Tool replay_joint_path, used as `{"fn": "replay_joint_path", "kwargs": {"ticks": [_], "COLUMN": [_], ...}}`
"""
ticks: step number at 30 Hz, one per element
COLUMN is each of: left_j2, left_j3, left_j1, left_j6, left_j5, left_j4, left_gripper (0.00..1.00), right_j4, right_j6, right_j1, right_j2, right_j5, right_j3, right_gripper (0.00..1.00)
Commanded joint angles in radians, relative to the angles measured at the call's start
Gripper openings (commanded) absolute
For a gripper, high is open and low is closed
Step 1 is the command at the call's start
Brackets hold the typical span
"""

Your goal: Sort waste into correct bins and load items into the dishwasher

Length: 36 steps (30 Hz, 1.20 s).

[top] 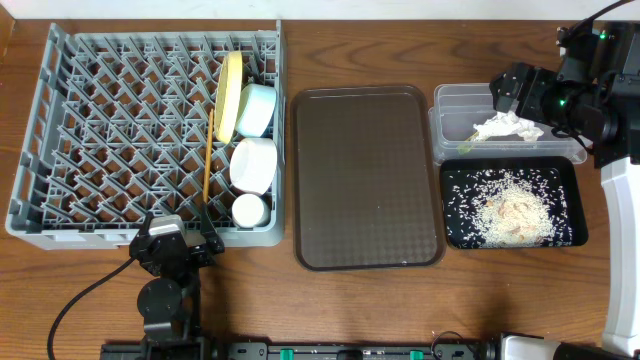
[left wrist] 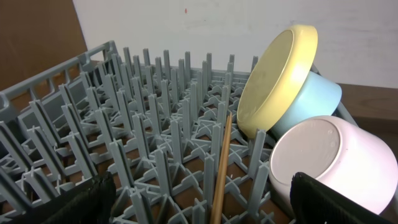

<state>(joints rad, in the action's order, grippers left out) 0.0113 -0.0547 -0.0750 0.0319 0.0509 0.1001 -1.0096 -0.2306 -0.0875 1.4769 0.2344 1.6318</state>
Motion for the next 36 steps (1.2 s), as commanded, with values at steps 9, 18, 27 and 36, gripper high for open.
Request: {"fn": "replay_joint_path", "kwargs": {"ticks": [9,18,27,36], "left_j2": [-0.006,-0.006,-0.006,-0.006], "left_j3": [0.027,0.027,0.027,0.027], "left_j1": [-0.002,-0.002,-0.002,-0.002], "left_j6": [0.017,0.017,0.017,0.017], "left_j5": [0.001,0.001,0.001,0.001], "left_j4": [0.019,0.019,0.019,0.019], "left_gripper": [0.9,0.9,0.9,0.9], "right_j4": [-0.083,0.146,0.655,1.083], "right_j6": [0.147,0.247,0.238,0.145], "right_j1": [0.003,0.011,0.026,0.026], "right_j2": [0.003,-0.13,-0.53,-0.963], "right_j5": [-0.059,-0.132,-0.121,-0.122], "right_j3": [0.002,-0.23,-0.801,-1.39], "right_gripper": [0.99,0.99,0.99,0.99]}}
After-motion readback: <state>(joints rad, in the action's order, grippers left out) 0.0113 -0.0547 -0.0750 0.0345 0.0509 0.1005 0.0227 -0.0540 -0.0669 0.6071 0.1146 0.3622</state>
